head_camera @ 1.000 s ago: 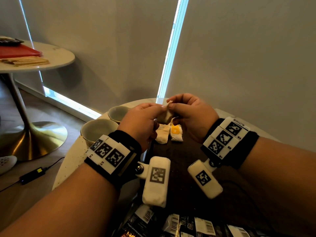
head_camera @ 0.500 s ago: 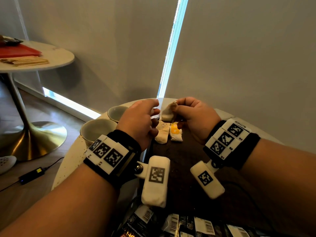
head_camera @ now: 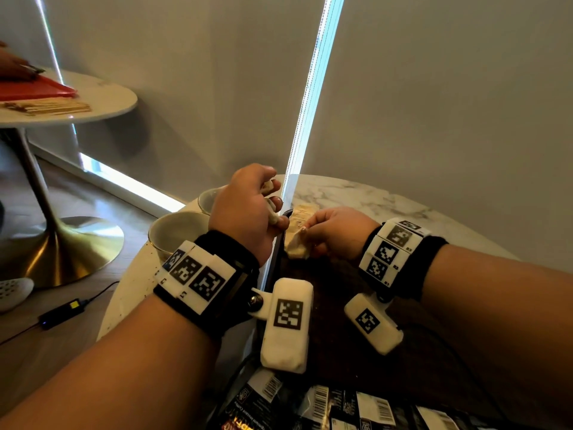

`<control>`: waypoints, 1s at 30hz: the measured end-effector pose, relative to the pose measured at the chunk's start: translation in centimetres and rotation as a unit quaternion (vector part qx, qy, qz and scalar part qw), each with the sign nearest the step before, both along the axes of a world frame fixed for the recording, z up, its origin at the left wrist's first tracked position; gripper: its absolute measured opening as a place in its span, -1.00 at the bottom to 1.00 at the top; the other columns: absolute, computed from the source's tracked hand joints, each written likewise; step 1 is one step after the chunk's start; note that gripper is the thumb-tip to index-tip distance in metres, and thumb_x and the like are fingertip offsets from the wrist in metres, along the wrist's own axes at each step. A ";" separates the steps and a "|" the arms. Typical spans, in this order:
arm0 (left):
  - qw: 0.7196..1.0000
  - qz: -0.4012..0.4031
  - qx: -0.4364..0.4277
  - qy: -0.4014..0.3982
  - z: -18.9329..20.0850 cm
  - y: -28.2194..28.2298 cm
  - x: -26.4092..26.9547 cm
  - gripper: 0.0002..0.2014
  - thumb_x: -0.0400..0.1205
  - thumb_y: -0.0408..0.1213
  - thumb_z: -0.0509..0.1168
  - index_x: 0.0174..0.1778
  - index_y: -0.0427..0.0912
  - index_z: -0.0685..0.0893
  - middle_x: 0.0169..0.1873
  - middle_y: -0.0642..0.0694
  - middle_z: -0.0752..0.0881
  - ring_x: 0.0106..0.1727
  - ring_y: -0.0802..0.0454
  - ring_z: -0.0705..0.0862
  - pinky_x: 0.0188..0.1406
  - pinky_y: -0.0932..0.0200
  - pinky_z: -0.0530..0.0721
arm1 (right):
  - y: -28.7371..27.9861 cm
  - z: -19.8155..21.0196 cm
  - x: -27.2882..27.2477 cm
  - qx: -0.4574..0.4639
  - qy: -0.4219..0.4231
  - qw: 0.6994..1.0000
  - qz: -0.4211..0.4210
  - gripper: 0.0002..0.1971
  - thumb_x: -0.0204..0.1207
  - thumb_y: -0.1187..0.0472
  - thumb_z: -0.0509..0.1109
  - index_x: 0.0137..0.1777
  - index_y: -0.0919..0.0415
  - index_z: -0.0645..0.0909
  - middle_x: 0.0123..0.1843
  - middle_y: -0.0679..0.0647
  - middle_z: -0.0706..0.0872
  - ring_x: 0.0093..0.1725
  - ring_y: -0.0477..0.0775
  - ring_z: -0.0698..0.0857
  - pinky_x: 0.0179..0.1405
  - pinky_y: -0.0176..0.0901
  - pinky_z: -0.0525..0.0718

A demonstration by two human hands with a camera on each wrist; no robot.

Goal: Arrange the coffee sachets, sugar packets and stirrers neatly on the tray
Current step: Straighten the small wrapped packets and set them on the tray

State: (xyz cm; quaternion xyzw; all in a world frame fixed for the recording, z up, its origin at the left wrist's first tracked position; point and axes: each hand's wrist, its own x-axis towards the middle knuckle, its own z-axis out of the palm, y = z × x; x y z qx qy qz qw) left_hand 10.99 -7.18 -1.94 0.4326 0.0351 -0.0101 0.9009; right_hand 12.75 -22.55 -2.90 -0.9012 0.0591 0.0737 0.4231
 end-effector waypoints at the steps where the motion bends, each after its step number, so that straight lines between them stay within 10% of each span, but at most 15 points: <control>1: 1.000 0.000 -0.003 0.000 0.1 0.0 0.0 -0.95 0.68 -0.28 0.25 -0.09 -0.15 0.56 -0.28 -0.04 0.53 -0.43 0.09 0.44 -0.57 0.24 0.35 | 0.1 -0.1 0.0 -0.008 0.017 1.000 0.010 -0.91 0.57 0.22 0.47 -0.01 0.22 0.75 -0.13 0.12 0.85 -0.34 -0.07 0.76 -0.37 -0.24 0.71; 11: 1.000 0.000 0.003 -0.002 0.2 0.1 -0.2 -0.86 0.69 -0.31 0.22 -0.19 -0.14 0.57 -0.33 -0.03 0.53 -0.40 0.07 0.41 -0.50 0.23 0.33 | 0.7 -0.5 0.8 -0.086 0.018 0.996 0.001 -0.88 0.53 0.13 0.50 -0.05 0.16 0.79 -0.04 0.16 0.83 -0.19 0.05 0.71 -0.04 -0.02 0.77; 21: 0.999 -0.019 -0.021 0.019 0.2 0.2 0.0 -0.90 0.66 -0.23 0.23 -0.15 -0.13 0.56 -0.35 -0.02 0.53 -0.40 0.07 0.41 -0.52 0.25 0.35 | 0.7 0.2 0.9 -0.032 0.081 0.996 -0.018 -0.84 0.60 0.25 0.43 0.12 0.29 0.69 -0.26 0.10 0.72 -0.52 -0.06 0.69 -0.62 -0.34 0.60; 30: 0.999 -0.018 -0.030 0.019 0.2 0.1 -0.1 -0.86 0.66 -0.16 0.21 -0.14 -0.13 0.57 -0.34 -0.02 0.52 -0.39 0.07 0.43 -0.56 0.28 0.40 | -0.2 0.9 0.4 -0.005 0.019 0.999 -0.026 -0.92 0.60 0.29 0.41 0.05 0.24 0.69 -0.15 0.14 0.75 -0.31 0.04 0.74 -0.37 -0.14 0.74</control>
